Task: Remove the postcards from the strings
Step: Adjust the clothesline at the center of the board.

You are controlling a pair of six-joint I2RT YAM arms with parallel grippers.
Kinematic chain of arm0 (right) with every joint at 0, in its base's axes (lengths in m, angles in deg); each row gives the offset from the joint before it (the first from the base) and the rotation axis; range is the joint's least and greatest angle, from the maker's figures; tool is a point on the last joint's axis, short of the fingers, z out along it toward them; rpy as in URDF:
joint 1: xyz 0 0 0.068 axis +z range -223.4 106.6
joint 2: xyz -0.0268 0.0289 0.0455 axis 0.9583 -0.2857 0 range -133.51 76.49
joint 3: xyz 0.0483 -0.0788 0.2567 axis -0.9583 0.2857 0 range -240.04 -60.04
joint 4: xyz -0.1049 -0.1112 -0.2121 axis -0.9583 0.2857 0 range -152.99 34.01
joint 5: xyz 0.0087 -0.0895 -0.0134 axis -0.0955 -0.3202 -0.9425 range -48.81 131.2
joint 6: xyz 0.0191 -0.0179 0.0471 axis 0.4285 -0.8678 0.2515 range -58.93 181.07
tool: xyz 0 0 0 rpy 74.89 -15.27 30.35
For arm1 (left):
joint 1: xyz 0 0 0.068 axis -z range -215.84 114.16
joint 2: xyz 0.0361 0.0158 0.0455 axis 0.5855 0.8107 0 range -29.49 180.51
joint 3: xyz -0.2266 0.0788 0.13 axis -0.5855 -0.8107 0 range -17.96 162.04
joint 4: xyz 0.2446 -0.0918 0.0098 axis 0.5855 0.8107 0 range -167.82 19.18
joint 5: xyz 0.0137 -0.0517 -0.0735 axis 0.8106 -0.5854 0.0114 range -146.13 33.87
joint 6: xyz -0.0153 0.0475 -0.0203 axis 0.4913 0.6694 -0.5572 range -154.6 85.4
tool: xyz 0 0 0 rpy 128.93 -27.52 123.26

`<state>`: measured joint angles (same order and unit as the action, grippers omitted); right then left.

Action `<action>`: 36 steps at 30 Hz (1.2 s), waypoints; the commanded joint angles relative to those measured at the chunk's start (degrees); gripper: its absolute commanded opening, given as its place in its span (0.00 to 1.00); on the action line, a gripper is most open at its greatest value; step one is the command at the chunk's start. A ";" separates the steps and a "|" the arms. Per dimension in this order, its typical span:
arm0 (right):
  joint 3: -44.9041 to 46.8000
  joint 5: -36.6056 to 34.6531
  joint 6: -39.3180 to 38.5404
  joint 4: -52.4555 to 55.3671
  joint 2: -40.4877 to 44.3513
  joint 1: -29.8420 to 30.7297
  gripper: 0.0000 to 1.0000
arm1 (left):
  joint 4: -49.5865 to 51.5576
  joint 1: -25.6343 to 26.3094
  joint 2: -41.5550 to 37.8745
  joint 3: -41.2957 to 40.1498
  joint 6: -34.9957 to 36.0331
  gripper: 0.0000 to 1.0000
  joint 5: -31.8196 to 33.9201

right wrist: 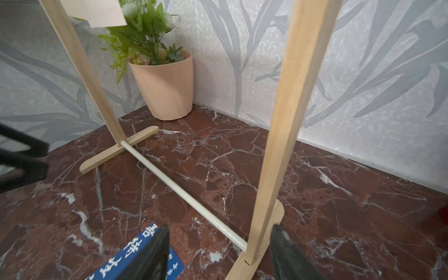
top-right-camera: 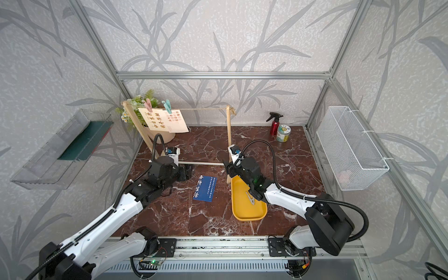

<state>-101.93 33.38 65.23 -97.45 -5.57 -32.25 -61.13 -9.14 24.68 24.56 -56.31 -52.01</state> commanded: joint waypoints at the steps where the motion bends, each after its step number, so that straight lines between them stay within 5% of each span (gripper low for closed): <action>1: -2.12 -8.72 1.79 -12.39 -3.47 0.25 0.66 | -5.75 -2.08 -1.88 -1.46 2.36 0.74 -2.87; 11: -5.40 -14.52 -0.78 -15.92 -8.74 -1.42 0.66 | -21.39 -5.68 -1.79 -3.44 0.88 0.74 -4.08; 20: -5.21 -14.26 -1.04 -13.58 -6.71 -5.05 0.63 | -23.66 -7.87 -5.11 -6.22 2.24 0.74 -4.34; 36: -5.88 -11.47 -2.29 -8.75 -2.45 -9.28 0.62 | -43.45 -13.58 1.19 -8.63 -0.32 0.74 -17.20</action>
<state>-106.37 21.36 62.82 -106.32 -10.18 -40.95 -96.84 -21.64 24.31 16.06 -55.64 -64.30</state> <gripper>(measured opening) 0.623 0.741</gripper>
